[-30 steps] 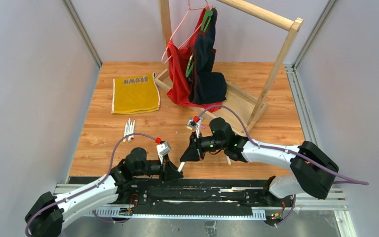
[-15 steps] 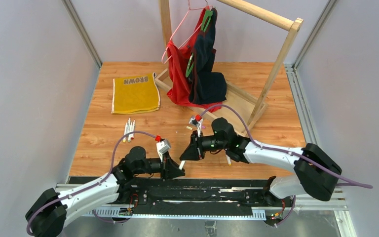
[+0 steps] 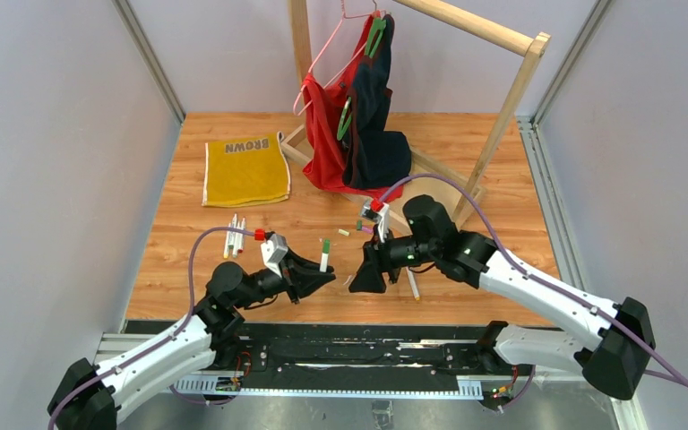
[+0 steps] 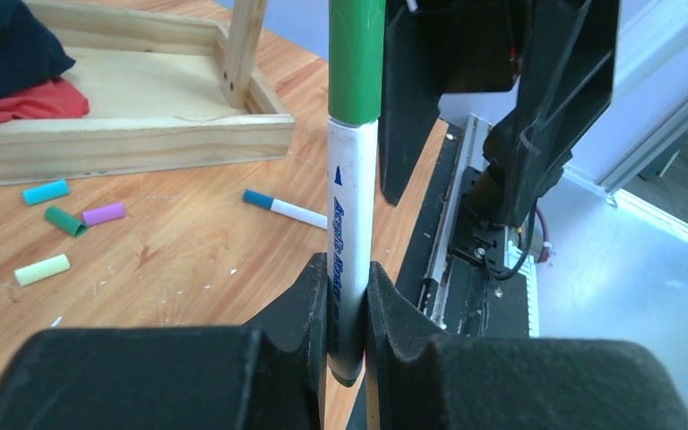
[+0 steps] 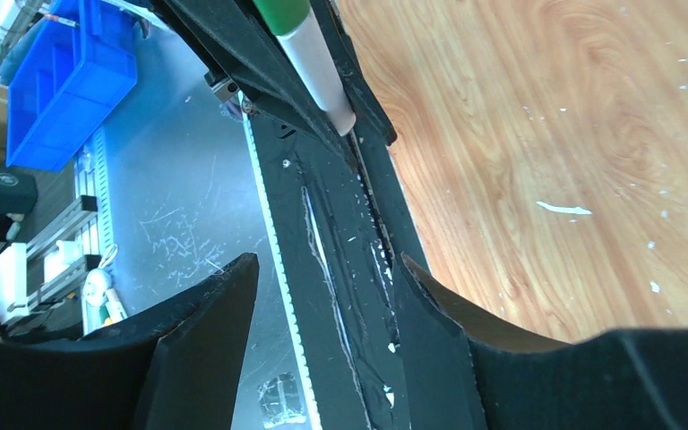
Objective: Insert the pens into the pen caps
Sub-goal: Press the pen cap onto the pen.
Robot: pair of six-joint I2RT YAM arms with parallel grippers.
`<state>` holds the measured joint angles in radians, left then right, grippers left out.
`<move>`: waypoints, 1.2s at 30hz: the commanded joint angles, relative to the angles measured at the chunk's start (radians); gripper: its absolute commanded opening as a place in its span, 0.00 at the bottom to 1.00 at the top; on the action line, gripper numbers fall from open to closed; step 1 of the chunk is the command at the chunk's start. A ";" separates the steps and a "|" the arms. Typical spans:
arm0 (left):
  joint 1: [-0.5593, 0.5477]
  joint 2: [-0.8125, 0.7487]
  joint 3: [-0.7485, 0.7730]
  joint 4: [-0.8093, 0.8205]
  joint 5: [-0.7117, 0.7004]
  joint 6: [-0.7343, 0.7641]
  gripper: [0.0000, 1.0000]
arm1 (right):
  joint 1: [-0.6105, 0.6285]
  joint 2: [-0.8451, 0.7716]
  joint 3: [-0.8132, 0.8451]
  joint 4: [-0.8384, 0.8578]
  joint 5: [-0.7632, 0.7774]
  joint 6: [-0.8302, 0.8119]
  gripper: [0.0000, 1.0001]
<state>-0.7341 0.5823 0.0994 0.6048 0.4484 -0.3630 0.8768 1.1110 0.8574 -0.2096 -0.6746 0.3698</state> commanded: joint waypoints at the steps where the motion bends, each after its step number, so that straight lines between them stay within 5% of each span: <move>1: 0.007 0.023 -0.011 0.022 -0.030 0.037 0.00 | -0.037 -0.051 0.059 -0.065 0.055 -0.050 0.58; 12: 0.006 0.039 -0.012 0.020 -0.014 0.042 0.00 | -0.040 -0.045 0.009 0.432 0.211 0.086 0.58; 36: 0.006 0.025 -0.009 0.020 0.000 0.033 0.00 | 0.015 0.148 0.104 0.439 0.114 0.061 0.38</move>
<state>-0.7341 0.6243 0.0971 0.5968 0.4423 -0.3382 0.8764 1.2579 0.9268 0.2256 -0.5316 0.4458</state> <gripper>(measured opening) 0.173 0.401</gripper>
